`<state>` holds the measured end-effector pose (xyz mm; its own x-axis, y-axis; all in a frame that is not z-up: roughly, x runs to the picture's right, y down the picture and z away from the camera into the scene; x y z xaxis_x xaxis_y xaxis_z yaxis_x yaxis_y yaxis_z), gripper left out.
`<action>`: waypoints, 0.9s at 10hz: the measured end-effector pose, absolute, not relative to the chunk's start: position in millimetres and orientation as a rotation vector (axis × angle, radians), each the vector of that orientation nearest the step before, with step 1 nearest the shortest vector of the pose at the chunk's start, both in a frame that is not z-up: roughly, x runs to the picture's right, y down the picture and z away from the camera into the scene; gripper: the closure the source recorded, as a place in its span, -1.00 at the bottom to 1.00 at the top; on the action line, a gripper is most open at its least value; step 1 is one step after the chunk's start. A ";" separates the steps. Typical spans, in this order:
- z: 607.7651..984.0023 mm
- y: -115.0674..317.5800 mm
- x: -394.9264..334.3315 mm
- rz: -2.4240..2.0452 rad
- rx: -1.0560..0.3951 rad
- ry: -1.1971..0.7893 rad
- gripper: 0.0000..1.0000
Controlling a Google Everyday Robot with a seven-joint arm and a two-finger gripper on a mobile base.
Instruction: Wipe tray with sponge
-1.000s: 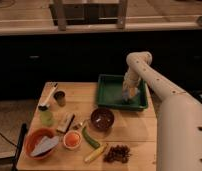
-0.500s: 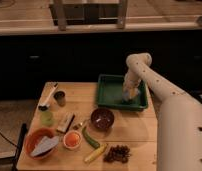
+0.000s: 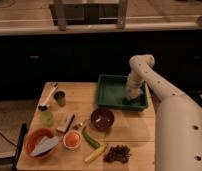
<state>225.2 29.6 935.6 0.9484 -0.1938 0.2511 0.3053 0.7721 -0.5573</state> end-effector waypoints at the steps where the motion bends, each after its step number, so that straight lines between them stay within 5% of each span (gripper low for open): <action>1: 940.1 24.8 221.6 -0.279 -0.627 -0.195 0.97; 9: 906.4 56.4 151.2 -0.534 -0.620 -0.354 0.97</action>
